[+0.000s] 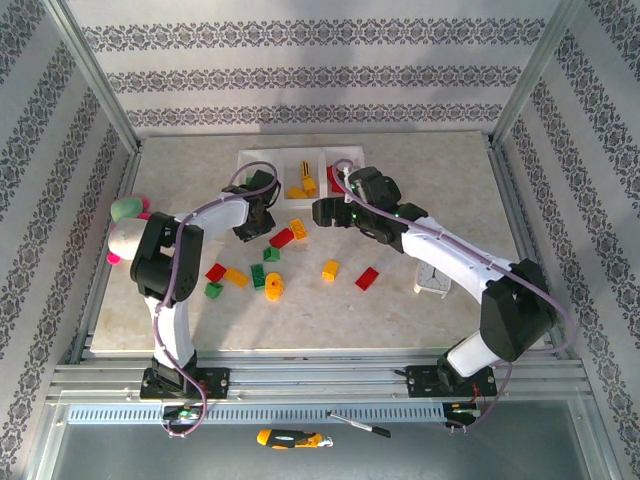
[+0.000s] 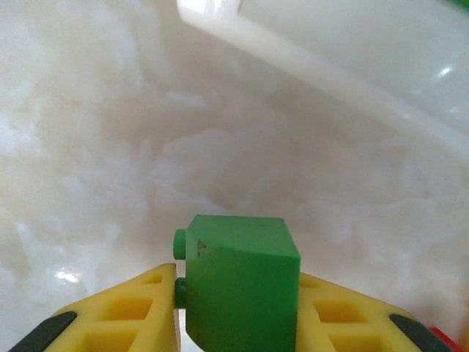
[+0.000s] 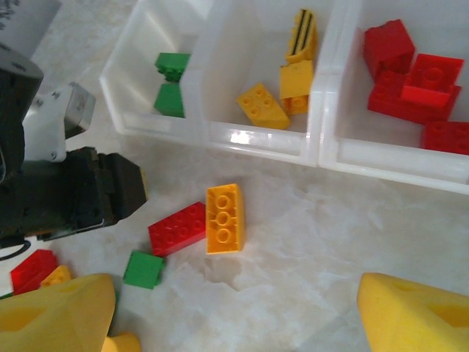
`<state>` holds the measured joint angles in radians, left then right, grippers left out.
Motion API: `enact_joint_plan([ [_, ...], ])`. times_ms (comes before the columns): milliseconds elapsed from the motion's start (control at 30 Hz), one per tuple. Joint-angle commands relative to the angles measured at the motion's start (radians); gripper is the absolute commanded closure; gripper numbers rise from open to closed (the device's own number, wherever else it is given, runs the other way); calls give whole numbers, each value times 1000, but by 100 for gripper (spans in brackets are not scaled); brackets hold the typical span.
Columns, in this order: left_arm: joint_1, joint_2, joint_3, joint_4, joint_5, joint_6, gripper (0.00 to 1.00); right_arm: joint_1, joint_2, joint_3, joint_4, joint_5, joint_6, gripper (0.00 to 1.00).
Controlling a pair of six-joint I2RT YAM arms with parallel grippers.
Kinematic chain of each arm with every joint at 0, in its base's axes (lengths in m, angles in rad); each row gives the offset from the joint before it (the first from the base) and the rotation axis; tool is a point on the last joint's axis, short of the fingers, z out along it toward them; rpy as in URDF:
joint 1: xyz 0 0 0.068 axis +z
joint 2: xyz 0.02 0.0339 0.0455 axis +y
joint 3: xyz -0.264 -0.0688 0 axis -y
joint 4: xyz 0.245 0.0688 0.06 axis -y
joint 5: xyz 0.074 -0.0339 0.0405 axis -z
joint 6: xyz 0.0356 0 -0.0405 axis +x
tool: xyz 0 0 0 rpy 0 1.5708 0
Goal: Sort the legos into containers by color
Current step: Pick up the lego from the center of the table, then place the lego in the container.
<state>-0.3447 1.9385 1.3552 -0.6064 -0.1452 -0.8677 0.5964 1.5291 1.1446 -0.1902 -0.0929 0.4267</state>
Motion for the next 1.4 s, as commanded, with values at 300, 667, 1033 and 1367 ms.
enact_joint_plan([
  [300, 27, 11, 306, -72, -52, 197, 67, 61, -29, -1, 128, -109, -63, 14],
  [667, 77, 335, 751, -218, -65, 302, 66, 67, -22, -8, 119, -76, -75, 14],
  [1033, 90, 368, 850, -290, -44, 320, 32, 69, -15, -12, 118, -49, -80, 14],
  [1367, 81, 60, 477, -140, -16, 331, 9, 111, 40, 53, -139, 194, -112, 14],
])
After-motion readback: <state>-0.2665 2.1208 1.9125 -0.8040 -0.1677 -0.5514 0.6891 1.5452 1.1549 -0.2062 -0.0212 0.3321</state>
